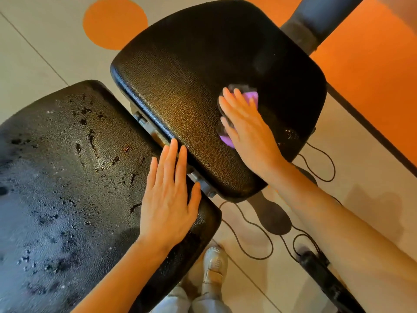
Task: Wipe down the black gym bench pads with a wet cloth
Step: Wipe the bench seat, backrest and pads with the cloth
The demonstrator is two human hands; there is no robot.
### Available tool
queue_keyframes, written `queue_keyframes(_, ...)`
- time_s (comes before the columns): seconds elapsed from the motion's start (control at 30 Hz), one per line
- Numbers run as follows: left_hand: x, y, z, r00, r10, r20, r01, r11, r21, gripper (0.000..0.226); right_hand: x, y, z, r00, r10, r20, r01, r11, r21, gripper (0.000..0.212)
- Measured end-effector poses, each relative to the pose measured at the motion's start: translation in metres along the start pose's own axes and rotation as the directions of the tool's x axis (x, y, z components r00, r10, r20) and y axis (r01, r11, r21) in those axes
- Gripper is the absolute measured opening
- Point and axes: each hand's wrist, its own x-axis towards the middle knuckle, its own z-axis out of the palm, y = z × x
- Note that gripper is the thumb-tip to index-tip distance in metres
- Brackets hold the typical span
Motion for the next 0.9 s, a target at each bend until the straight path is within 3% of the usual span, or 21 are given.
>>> queue_keyframes(0.13,-0.001,0.0,-0.001,1.0,-0.01,0.007,0.011,0.999,-0.032,0.071,-0.081,0.012,-0.011,0.996,-0.047,0.082,0.04,0.995,0.087,0.053)
queue_keyframes(0.33,-0.001,0.001,0.002,1.0,-0.008,0.014,0.008,1.0,0.003,0.071,0.039,0.011,-0.004,0.999,0.003,0.035,-0.006,0.997,0.082,0.045)
queue_keyframes(0.43,-0.001,0.001,0.001,1.0,-0.007,0.017,0.007,1.0,-0.012,0.071,-0.04,0.021,-0.009,1.0,-0.002,0.018,0.001,0.998,0.066,0.05)
queue_keyframes(0.53,-0.001,0.0,0.001,1.0,-0.016,0.013,0.017,1.0,-0.022,0.071,-0.095,0.026,-0.017,0.996,-0.017,0.087,0.008,0.994,0.106,0.055)
queue_keyframes(0.73,-0.001,0.001,0.001,0.999,-0.028,0.026,0.029,0.999,-0.028,0.072,0.017,0.026,-0.002,0.988,0.15,-0.044,-0.149,0.988,0.044,0.045)
queue_keyframes(0.9,0.001,0.006,-0.001,0.998,-0.061,0.0,0.061,0.997,-0.055,0.077,-0.092,0.011,-0.006,0.991,0.131,0.032,-0.131,0.991,-0.002,0.051)
